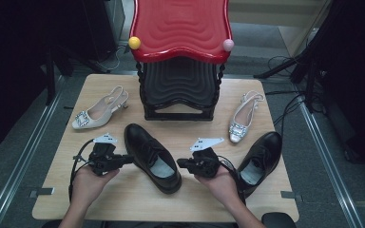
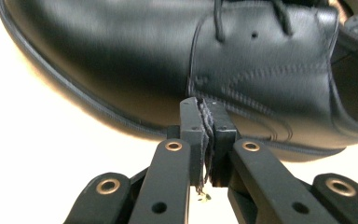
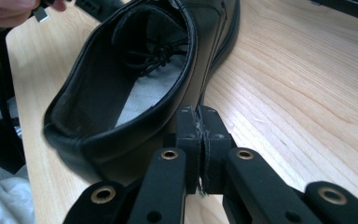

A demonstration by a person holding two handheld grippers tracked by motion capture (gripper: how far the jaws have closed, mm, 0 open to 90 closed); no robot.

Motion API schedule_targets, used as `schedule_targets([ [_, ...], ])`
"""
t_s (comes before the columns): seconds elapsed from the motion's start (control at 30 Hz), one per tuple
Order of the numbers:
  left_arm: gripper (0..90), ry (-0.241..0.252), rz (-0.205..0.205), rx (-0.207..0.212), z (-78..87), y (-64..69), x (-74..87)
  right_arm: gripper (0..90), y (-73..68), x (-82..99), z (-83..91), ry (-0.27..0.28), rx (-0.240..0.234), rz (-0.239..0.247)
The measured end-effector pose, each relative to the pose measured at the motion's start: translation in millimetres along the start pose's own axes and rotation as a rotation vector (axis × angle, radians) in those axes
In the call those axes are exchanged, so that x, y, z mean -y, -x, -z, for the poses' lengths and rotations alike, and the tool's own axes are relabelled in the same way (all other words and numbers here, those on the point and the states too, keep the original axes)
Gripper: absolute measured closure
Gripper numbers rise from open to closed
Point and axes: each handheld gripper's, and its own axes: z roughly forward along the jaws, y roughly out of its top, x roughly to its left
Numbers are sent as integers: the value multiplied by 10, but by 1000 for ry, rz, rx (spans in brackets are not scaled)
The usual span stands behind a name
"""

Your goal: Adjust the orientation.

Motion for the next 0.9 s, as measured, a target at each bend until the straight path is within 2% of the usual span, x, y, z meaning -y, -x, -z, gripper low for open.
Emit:
schedule_targets([
  [0.1,878,-17,-8,-4,-31,48,35,896,12,-28,-49,-14,1,5],
  [0.2,875,-32,-18,12,-114,136,67,900,21,-72,-122,-27,-1,17],
  [0.3,877,-44,-28,4,-171,178,64,900,35,-79,-135,-32,-11,8],
  [0.5,878,-47,-17,31,-190,146,45,900,-4,-52,-125,-33,-1,2],
  [0.9,893,-53,-36,61,-294,109,-88,900,-105,63,-60,-25,-3,-29],
])
